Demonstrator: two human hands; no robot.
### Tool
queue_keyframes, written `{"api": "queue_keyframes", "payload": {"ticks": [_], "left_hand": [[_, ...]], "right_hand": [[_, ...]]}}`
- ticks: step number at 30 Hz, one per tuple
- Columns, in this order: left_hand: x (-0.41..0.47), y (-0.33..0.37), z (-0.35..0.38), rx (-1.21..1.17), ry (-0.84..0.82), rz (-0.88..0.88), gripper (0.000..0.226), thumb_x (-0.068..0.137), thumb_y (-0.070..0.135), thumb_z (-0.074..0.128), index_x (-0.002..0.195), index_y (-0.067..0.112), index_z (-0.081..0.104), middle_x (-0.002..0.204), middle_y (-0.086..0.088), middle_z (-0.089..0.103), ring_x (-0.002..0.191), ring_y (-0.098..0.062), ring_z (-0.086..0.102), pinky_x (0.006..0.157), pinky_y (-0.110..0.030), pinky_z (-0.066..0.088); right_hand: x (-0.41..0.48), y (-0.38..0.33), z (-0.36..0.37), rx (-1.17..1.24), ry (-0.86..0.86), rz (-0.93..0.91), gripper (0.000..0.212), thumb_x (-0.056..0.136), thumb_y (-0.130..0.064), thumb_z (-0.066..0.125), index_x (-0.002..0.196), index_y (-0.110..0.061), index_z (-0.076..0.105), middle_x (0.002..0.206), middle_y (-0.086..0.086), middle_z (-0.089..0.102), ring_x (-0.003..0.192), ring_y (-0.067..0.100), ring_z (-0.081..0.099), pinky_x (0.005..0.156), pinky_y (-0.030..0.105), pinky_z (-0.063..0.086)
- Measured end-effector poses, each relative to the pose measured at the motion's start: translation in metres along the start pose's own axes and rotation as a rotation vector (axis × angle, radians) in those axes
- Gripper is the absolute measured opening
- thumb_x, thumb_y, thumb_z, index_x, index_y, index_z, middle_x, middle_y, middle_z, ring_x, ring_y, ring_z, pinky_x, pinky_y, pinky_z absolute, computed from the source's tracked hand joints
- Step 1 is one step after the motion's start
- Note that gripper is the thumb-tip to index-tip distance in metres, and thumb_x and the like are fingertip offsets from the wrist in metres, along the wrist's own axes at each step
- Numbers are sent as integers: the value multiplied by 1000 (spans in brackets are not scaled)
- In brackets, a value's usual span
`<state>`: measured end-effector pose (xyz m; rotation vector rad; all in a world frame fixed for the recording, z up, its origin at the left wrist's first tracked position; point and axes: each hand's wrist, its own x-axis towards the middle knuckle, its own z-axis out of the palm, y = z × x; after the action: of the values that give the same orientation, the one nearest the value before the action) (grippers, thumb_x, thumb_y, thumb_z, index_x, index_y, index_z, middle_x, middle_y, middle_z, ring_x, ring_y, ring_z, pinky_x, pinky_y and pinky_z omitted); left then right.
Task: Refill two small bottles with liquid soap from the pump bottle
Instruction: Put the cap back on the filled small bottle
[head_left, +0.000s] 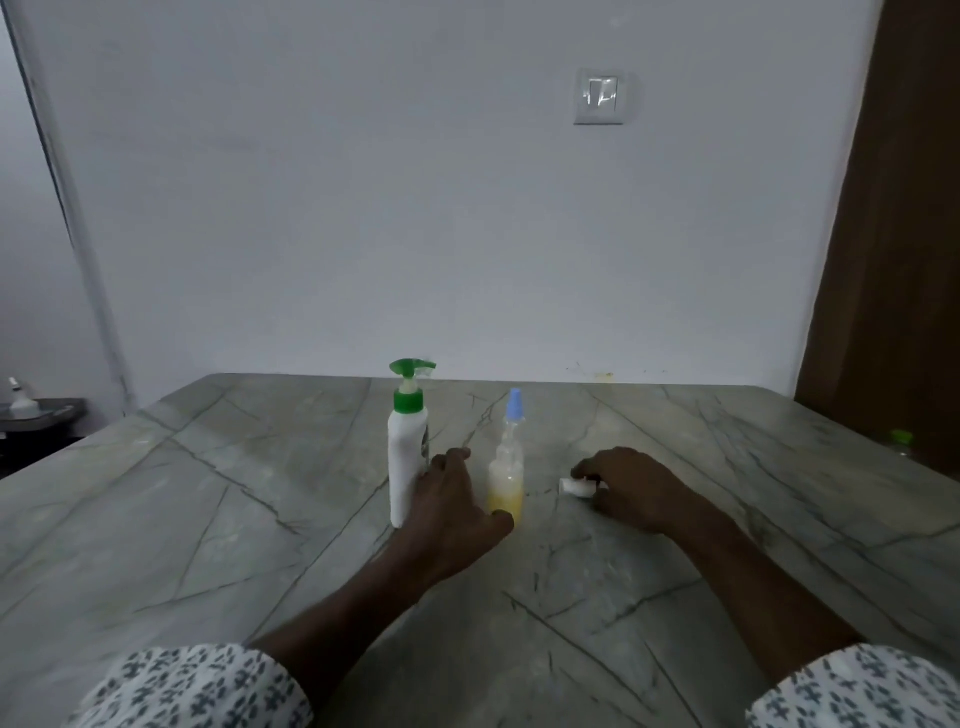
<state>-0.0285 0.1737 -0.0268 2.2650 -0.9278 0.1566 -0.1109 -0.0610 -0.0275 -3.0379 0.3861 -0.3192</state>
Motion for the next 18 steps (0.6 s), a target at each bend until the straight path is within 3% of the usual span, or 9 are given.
{"api": "queue_keyframes", "payload": {"ticks": [3, 5, 8, 10, 12, 14, 18], "left_hand": [[4, -1, 4, -85, -43, -30, 96, 72, 43, 77, 148, 13, 27, 134, -2, 53, 112, -16, 55, 91, -28, 48], [10, -2, 5, -225, -47, -33, 95, 71, 42, 80, 148, 18, 28, 132, 2, 55, 110, -13, 56, 86, -24, 48], [14, -2, 3, -401, -50, -1, 82, 73, 34, 81, 142, 23, 38, 125, 6, 60, 101, -6, 59, 76, -15, 49], [13, -2, 3, -442, -42, 27, 70, 75, 30, 81, 135, 25, 47, 121, 6, 64, 96, -2, 62, 72, -11, 49], [14, -3, 4, -418, -25, 48, 54, 76, 29, 80, 124, 24, 56, 115, 5, 68, 94, -3, 65, 76, -14, 52], [16, -5, 5, -391, -14, 39, 45, 75, 29, 81, 115, 24, 61, 110, 5, 70, 93, -6, 66, 83, -24, 55], [19, -10, 9, -451, -17, -11, 69, 71, 33, 84, 130, 24, 51, 113, 7, 70, 94, -6, 67, 87, -30, 56]], "right_hand": [[2, -6, -1, -112, 5, 24, 35, 90, -18, 55, 124, -23, 63, 124, 3, 64, 111, 23, 59, 88, 34, 47], [-1, -10, -10, -61, 144, 25, 33, 88, -15, 58, 121, -21, 63, 117, 5, 64, 106, 24, 60, 85, 34, 46], [-9, -26, -37, 404, 530, 71, 26, 79, -8, 70, 103, -17, 70, 93, 3, 72, 84, 21, 67, 70, 29, 49], [-16, -42, -54, 810, 666, 79, 19, 80, -7, 72, 97, -16, 70, 89, -1, 75, 84, 17, 71, 73, 31, 55], [-21, -58, -63, 1143, 720, -1, 9, 88, -12, 70, 97, -13, 68, 91, 2, 77, 91, 18, 74, 83, 36, 58], [-22, -73, -69, 1315, 752, -71, 13, 94, -19, 65, 98, -8, 66, 95, 7, 77, 94, 22, 74, 87, 38, 56], [-21, -91, -69, 1478, 723, -132, 5, 96, -10, 61, 99, -7, 64, 97, 11, 76, 96, 27, 74, 88, 41, 56]]}}
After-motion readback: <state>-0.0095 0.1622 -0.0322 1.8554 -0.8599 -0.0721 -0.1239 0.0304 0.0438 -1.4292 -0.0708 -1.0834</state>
